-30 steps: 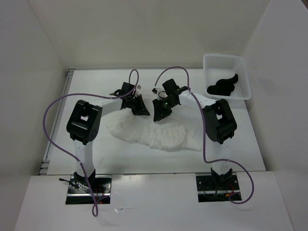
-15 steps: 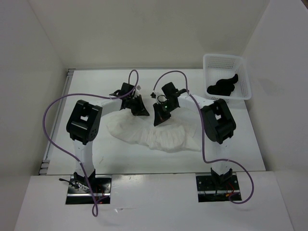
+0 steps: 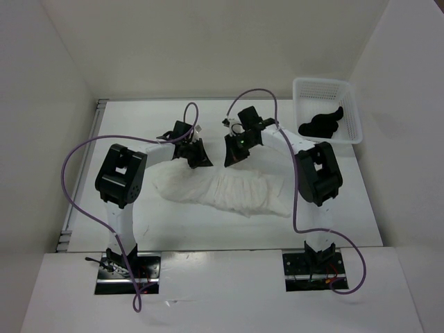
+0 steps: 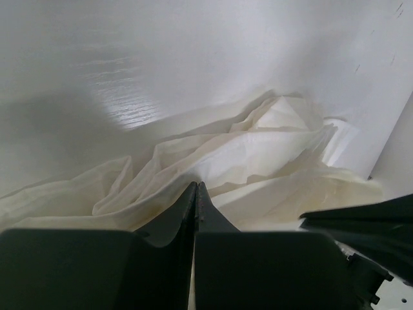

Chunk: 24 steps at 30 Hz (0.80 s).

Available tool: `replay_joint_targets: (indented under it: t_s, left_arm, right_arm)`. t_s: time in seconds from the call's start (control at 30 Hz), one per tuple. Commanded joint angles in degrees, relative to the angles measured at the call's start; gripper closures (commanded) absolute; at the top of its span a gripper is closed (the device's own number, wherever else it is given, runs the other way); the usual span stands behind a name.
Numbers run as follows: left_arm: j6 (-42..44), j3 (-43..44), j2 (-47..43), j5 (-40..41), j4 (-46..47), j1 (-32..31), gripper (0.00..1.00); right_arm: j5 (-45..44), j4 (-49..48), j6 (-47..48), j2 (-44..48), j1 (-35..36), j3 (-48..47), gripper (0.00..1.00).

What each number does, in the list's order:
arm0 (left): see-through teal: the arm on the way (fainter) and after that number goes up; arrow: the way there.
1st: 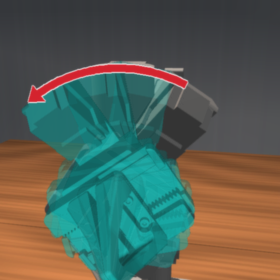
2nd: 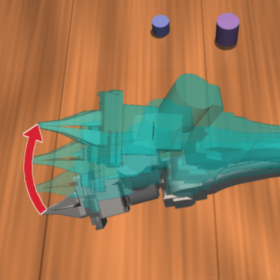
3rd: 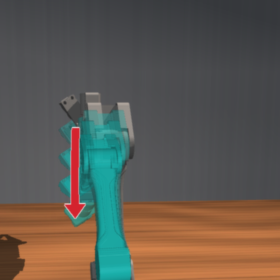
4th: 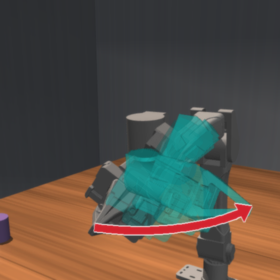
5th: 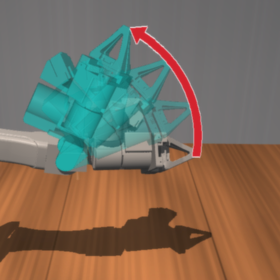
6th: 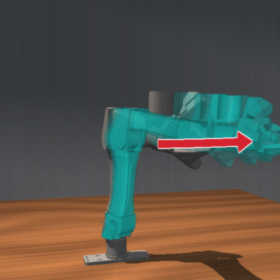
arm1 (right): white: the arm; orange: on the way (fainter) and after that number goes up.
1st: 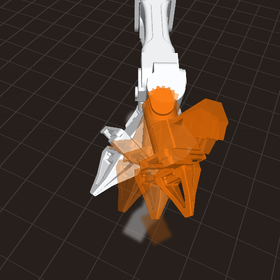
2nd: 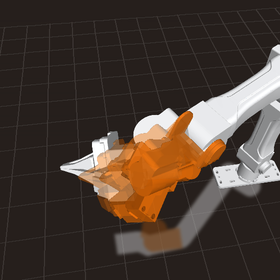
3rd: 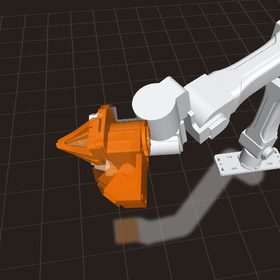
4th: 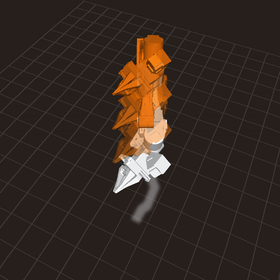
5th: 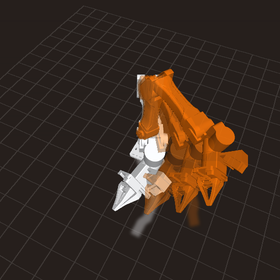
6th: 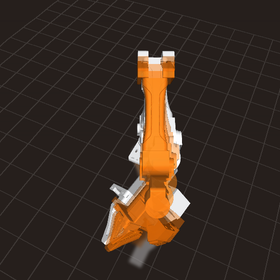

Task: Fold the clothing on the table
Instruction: Fold the skirt

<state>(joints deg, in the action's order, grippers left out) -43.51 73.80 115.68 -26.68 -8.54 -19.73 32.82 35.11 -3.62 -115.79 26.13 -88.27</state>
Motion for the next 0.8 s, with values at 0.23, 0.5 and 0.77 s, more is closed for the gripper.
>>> replay_joint_targets:
  t_s: [0.23,0.5,0.77]
  left_arm:
    - [1.58,-0.94,-1.95,0.13,0.8,0.83,1.0]
    - [1.58,-1.55,-2.56,0.13,0.8,1.36,1.0]
    - [1.58,-2.08,-15.47,1.71,1.42,1.36,0.83]
  right_arm:
    - [-3.64,-1.45,-1.66,-8.13,-2.31,-6.39,1.0]
    - [-4.17,-4.62,-2.71,-11.91,-2.84,-4.72,1.0]
    - [-4.17,-5.23,-2.71,-11.92,-2.84,-4.02,1.0]
